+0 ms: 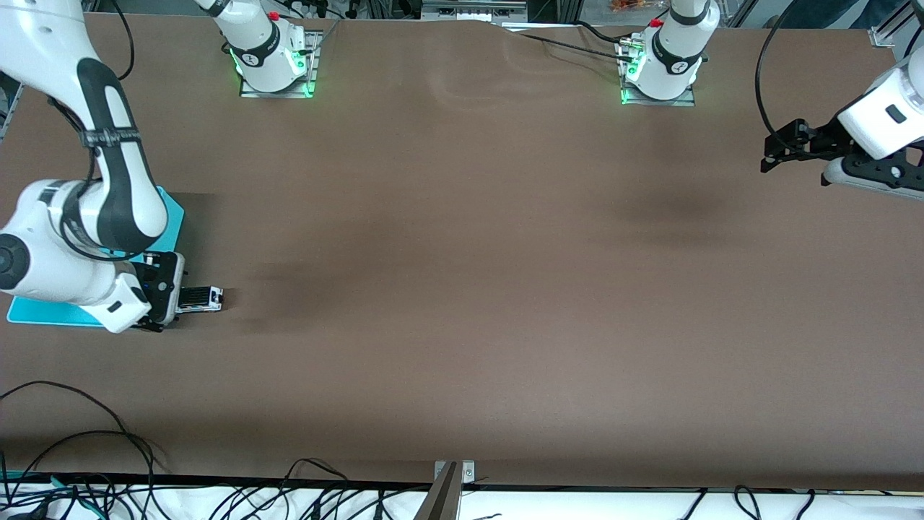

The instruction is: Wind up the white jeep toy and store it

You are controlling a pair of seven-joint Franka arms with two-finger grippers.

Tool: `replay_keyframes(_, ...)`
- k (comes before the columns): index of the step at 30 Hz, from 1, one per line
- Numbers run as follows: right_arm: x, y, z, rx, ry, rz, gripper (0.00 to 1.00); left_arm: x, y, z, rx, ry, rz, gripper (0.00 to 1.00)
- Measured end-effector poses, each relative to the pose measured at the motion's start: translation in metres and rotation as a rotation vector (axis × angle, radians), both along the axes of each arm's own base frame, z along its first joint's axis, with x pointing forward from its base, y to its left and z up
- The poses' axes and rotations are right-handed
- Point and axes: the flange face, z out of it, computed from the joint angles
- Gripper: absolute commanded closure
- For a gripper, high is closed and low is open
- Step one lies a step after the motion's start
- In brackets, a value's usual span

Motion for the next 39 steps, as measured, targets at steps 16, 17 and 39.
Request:
replay_keyframes(16,-0.02,-0.012,-0.065,0.013,-0.07,0.142,0.0,0.017,0.018,0.006,-0.008,-0.013,0.031,0.0)
replay_keyframes(17,-0.021,-0.013,-0.066,0.012,-0.073,0.142,0.0,0.017,0.017,0.007,-0.008,-0.014,0.029,0.0)
replay_keyframes(39,-0.027,-0.019,-0.074,0.012,-0.075,0.137,0.68,0.023,0.011,0.009,-0.006,-0.02,0.018,0.0)
